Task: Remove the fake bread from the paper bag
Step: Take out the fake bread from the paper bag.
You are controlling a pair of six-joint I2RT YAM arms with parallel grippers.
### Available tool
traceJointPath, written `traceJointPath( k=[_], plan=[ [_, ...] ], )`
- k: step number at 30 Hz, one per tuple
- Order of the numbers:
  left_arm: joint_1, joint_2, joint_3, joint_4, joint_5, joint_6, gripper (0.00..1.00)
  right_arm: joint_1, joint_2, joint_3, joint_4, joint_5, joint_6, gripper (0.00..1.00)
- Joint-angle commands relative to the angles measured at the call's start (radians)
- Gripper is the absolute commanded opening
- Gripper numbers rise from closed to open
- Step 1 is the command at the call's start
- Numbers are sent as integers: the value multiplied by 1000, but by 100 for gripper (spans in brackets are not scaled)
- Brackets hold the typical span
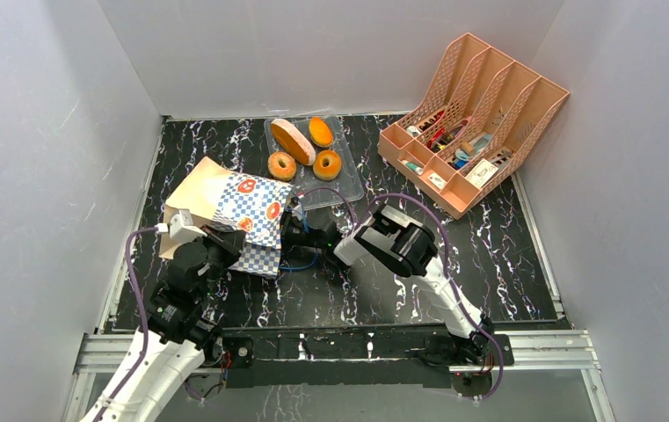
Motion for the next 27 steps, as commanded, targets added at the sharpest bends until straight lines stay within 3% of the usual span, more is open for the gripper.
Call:
traceJointPath(
  k=[1, 10, 14, 27],
  plan=[
    [-4, -22, 54, -7, 5, -3, 0, -1, -30, -40, 148, -14, 34, 0],
    [-4, -196, 70, -136, -301, -113, 0, -21, -130, -228, 197, 15, -13, 0],
    [-4, -241, 81, -201, -376, -129, 0, -31, -158, -314, 246, 20, -15, 0],
    [-6, -278, 87, -176, -323, -28, 0, -37, -269, -402, 200, 21, -116, 0]
  ],
)
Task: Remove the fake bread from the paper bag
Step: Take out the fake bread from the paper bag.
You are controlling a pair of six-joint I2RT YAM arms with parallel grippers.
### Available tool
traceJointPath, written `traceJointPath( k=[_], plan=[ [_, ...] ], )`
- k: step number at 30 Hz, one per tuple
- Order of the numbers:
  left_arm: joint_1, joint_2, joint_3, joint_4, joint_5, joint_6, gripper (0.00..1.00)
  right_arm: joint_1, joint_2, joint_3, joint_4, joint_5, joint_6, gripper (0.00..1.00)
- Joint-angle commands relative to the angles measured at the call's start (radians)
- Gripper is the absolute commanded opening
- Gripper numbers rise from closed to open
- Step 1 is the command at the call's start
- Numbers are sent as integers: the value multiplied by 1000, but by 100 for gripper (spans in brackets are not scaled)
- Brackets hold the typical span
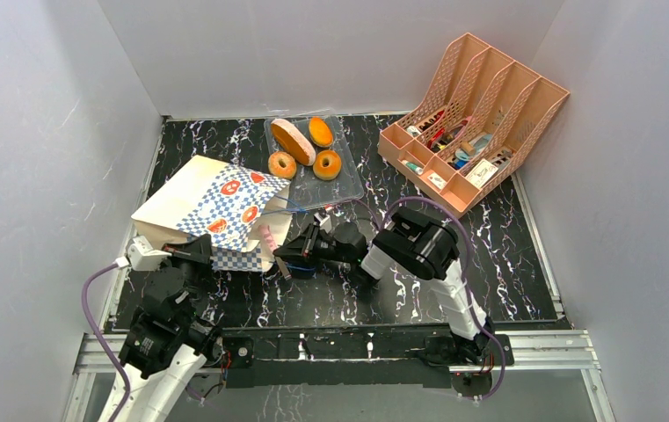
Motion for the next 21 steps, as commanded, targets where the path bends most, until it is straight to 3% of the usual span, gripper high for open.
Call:
traceJointPath(
  k=[1, 8, 21],
  plan=[
    [-5, -15, 25, 54, 25, 106, 0, -6, -119, -3, -6, 5, -102, 0],
    [-6, -25, -25, 169, 184, 150, 0, 5, -153, 104, -176, 6, -201, 10],
    [-19, -34, 13, 159, 246, 172, 0, 107, -1, 210, -42, 89, -29, 12]
  ],
)
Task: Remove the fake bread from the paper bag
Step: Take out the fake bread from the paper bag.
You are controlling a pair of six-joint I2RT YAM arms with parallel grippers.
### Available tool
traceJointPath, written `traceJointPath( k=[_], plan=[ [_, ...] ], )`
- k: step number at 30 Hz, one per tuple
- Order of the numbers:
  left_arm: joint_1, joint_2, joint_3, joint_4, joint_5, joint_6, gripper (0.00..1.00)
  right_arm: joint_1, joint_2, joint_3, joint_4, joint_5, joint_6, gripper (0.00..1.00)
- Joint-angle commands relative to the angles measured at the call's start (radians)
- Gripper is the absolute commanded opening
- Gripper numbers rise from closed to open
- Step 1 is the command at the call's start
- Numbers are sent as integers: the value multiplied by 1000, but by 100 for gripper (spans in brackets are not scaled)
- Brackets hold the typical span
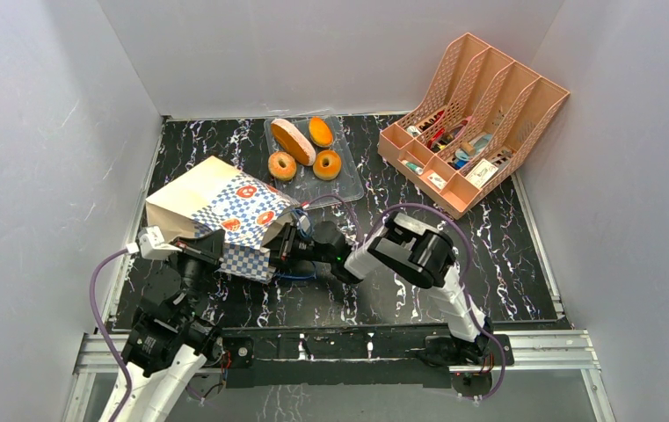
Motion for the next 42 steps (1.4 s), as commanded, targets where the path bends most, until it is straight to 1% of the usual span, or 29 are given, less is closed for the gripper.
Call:
traceJointPath(
  k=[1, 3, 6, 7, 8, 12, 14, 15, 16, 19, 21, 23, 26, 31, 34, 36, 37, 39, 42],
  plan=[
    [-22, -44, 30, 17, 27, 24, 0, 19, 45, 56, 133, 39, 71, 12],
    [-41, -60, 18, 8, 15, 18, 0, 19, 53, 58, 141, 36, 79, 12],
    [-82, -75, -7, 1, -22, 13, 0, 15, 42, 45, 108, 30, 58, 12],
    [-127, -79, -29, -10, -61, 4, 0, 10, 31, 40, 62, 27, 20, 12],
    [-141, -79, -35, -16, -75, 0, 0, 8, 26, 38, 53, 31, 9, 12],
    [-182, -59, -3, -118, -138, -45, 0, -1, 33, 33, 69, 42, -1, 12],
    [-184, -40, 39, -191, -161, -76, 24, -2, 40, 45, 68, 41, -7, 12],
    [-184, -30, 60, -223, -164, -80, 33, -3, 42, 57, 57, 41, -16, 12],
    [-184, -15, 91, -262, -162, -89, 38, -2, 40, 65, 45, 44, -27, 12],
    [-185, 16, 145, -328, -145, -113, 46, 2, 29, 79, 5, 57, -67, 12],
    [-184, 31, 177, -368, -137, -129, 55, 4, 23, 78, -15, 66, -90, 12],
    [-185, 52, 207, -390, -128, -143, 58, 5, 24, 76, -21, 68, -100, 12],
    [-184, 116, 252, -389, -77, -139, 60, 9, 20, 70, -51, 78, -127, 12],
    [-182, 357, 414, -447, 15, -95, 63, 17, 30, 69, -55, 80, -139, 11],
    [-182, 485, 553, -535, 48, -76, 67, 19, 31, 69, -64, 79, -149, 11],
    [-182, 569, 665, -631, 94, -77, 69, 18, 33, 75, -65, 77, -151, 11],
    [-183, 599, 692, -669, 113, -84, 69, 19, 35, 79, -66, 76, -153, 11],
    [-182, 628, 724, -708, 183, -94, 72, 19, 37, 89, -68, 78, -155, 11],
    [-183, 607, 711, -734, 263, -126, 74, 21, 36, 97, -76, 84, -162, 11]
  ],
)
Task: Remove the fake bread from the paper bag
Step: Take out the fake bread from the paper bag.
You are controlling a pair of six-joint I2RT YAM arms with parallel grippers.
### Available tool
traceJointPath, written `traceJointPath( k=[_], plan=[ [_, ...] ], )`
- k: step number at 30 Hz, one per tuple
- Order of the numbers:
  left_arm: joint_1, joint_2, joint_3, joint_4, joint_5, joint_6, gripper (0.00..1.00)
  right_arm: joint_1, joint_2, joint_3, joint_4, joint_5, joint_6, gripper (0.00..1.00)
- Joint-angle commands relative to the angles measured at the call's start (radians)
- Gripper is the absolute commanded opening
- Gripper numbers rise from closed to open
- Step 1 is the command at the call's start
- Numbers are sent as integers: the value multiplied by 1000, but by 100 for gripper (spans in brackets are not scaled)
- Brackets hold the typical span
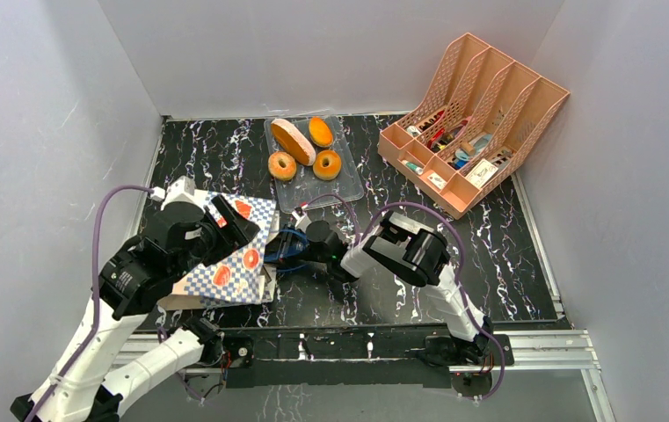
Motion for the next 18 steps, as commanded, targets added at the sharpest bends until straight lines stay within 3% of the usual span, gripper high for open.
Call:
traceJointPath(
  k=[1, 8, 18],
  plan=[
    [-4, -32, 10, -139, 162, -24, 74, 6, -22, 52, 27, 18, -35, 11],
    [-4, 13, 9, -186, 203, 5, 71, 22, -20, 71, 7, 21, -50, 11],
    [-7, 205, -75, -256, 80, 55, 71, 20, -16, 146, -43, 8, -76, 11]
  ],
)
